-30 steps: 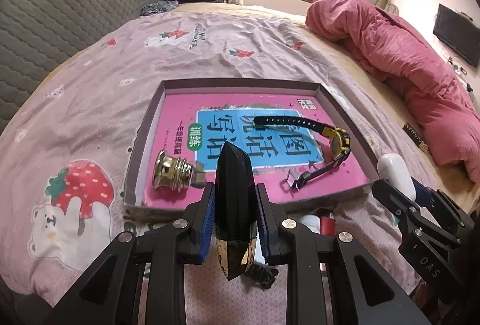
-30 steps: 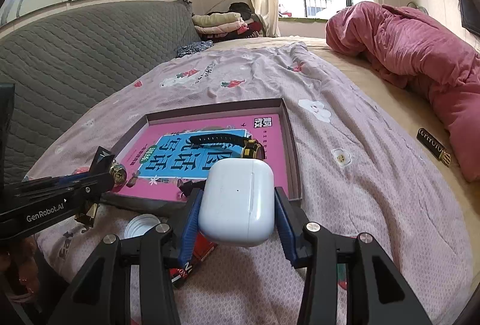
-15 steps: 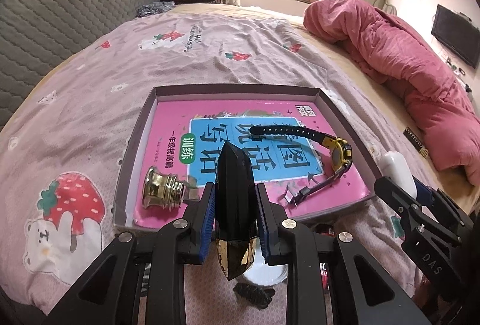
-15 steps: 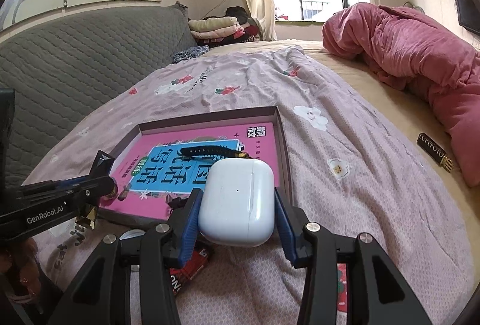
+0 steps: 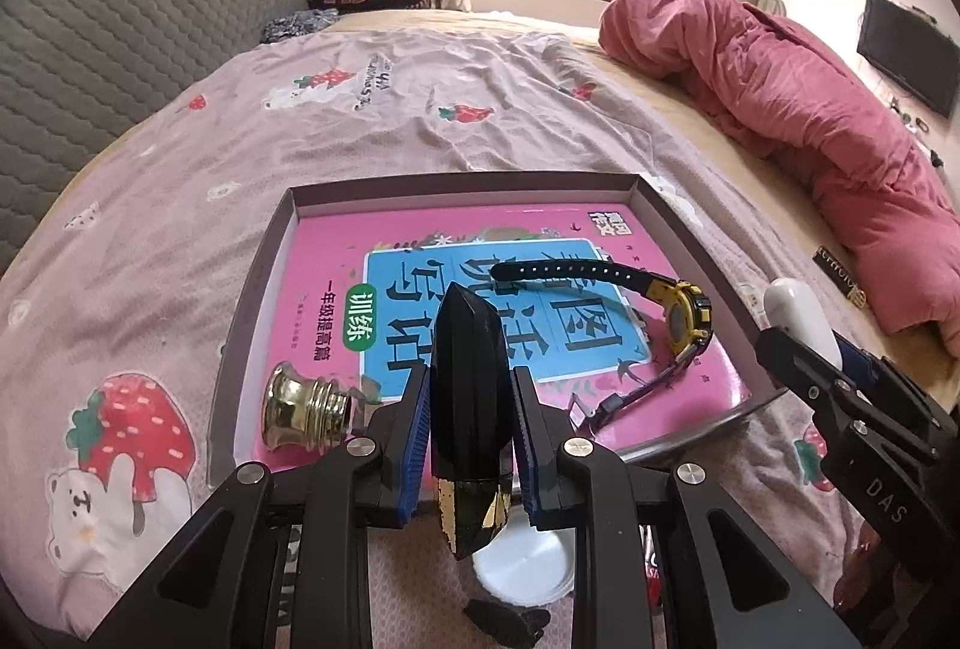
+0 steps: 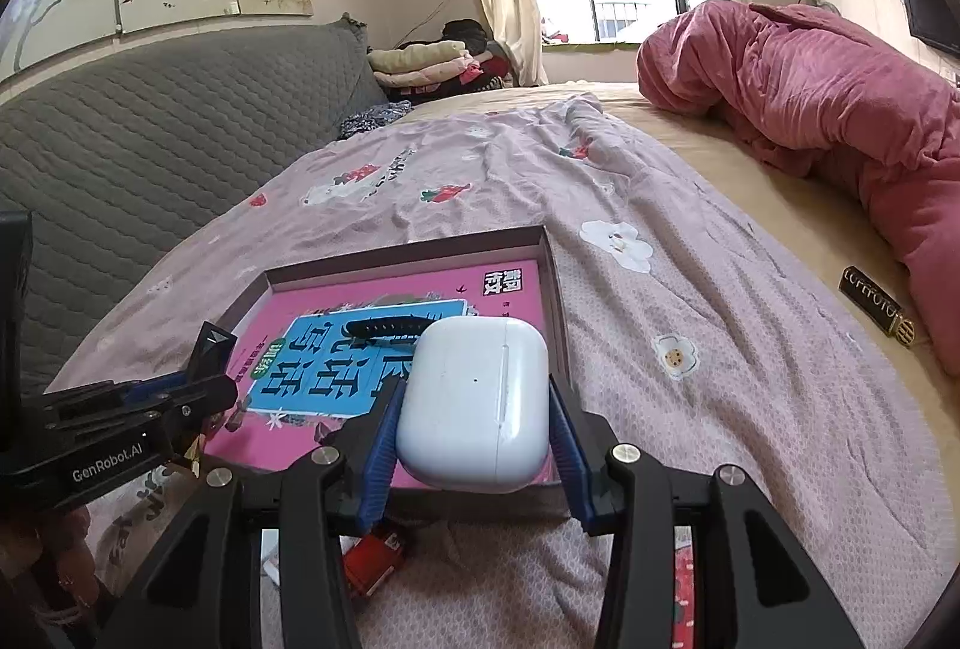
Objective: Organize rigid objects
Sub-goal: 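Lift the pen with the left tool while the right tool carries the earbud case over the tray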
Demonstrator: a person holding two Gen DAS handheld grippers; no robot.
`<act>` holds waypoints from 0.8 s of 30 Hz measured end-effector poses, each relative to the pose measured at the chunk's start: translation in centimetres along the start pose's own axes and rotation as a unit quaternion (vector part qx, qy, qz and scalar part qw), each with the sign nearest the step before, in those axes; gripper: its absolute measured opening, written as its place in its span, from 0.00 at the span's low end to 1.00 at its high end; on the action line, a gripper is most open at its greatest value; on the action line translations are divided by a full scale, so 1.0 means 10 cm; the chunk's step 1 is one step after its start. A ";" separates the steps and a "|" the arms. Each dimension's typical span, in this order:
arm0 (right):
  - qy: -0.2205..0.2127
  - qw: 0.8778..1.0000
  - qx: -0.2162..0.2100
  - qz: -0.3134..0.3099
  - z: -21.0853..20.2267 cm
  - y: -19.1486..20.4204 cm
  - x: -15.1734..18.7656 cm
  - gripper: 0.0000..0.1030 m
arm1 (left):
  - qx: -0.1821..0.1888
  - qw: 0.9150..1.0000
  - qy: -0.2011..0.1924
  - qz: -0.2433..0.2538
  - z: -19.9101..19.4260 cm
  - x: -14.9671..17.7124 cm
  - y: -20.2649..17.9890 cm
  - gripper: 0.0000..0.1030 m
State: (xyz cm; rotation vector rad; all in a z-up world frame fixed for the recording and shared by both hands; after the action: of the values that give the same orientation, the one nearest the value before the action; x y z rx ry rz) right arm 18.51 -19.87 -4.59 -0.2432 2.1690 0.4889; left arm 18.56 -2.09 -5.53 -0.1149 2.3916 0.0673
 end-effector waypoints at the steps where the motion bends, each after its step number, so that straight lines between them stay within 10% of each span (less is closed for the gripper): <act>1: 0.000 1.000 0.002 -0.001 0.01 0.00 0.00 0.45 | -0.001 1.000 0.002 0.000 0.02 0.00 0.00 0.25; 24: -0.001 1.000 0.017 -0.012 0.16 -0.06 -0.08 0.45 | 0.002 1.000 0.013 -0.017 0.29 -0.12 0.02 0.25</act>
State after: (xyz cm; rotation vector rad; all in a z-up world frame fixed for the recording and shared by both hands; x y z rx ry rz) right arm 20.33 -19.72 -4.90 -0.2510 2.1672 0.4387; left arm 21.39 -1.54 -6.80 -0.1559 2.4138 0.0440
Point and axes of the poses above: each gripper's, at about its wrist camera, not at the fingertips, and z roughly the way its jaws point, y to its left, x to its underside, the point moved 8 cm from there along z, roughly the way its jaws point, and after that the axes turned 8 degrees about -x, right-handed, at the moved point
